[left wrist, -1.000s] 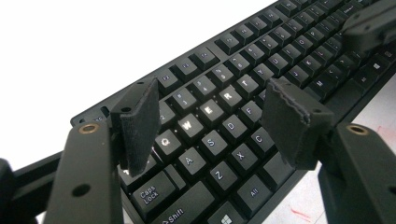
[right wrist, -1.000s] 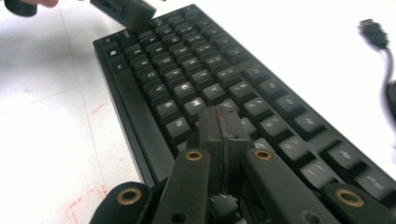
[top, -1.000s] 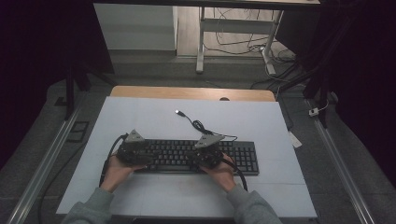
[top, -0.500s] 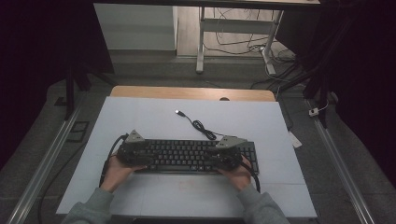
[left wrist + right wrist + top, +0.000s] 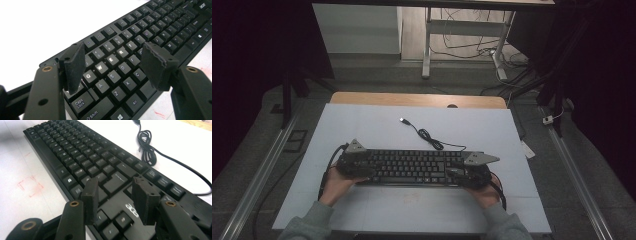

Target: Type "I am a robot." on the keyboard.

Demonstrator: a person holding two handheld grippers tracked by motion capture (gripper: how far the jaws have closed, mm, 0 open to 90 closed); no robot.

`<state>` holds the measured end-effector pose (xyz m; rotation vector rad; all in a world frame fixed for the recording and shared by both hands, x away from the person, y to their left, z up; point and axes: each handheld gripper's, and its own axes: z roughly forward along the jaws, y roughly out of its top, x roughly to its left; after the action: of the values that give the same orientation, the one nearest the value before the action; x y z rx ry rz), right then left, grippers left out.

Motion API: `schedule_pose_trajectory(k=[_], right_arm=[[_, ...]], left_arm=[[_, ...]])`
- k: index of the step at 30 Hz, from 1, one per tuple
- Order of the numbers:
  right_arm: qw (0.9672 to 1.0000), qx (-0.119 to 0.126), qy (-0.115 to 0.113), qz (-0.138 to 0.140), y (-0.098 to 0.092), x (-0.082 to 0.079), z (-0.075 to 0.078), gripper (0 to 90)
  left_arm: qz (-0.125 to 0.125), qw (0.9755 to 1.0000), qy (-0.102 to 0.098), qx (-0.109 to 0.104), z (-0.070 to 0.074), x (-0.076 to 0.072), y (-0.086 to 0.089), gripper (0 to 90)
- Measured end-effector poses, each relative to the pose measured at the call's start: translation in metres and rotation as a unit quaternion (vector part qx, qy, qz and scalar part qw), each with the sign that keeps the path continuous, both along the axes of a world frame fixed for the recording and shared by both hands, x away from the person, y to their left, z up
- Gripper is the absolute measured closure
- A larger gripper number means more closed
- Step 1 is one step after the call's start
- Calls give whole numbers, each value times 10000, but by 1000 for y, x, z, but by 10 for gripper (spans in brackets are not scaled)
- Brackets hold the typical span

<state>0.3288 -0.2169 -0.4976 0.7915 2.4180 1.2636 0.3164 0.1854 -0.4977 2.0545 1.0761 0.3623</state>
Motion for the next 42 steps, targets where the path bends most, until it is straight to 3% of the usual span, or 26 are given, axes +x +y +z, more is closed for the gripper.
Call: schedule_pose_trajectory(k=[7, 12, 17, 22, 29, 35, 42], right_arm=[[10000, 13, -44, 15, 0, 1, -1, 562], [10000, -27, -21, 54, 1, 3, -3, 561], [10000, -59, -9, 69, 2, 3, -3, 560], [9999, -64, 4, 77, 3, 3, -4, 559], [9999, -87, 9, 59, 3, 3, -4, 559], [9999, -94, 17, 61, 3, 3, -5, 558], [9999, -97, 25, 71, 3, 3, -5, 557]], left_arm=[[-64, 10000, -37, -45, 1, -1, -3, 370], [-224, 9993, 10, -305, 3, -3, -6, 390], [-422, 9984, -6, -375, 6, -6, -13, 432], [-688, 9971, 11, -323, 6, -9, -20, 508], [-1067, 9940, 109, -197, 3, -12, -32, 725], [-1213, 9925, 173, -57, 1, -13, -36, 883], [-1334, 9908, 198, 96, -2, -14, -41, 888]])
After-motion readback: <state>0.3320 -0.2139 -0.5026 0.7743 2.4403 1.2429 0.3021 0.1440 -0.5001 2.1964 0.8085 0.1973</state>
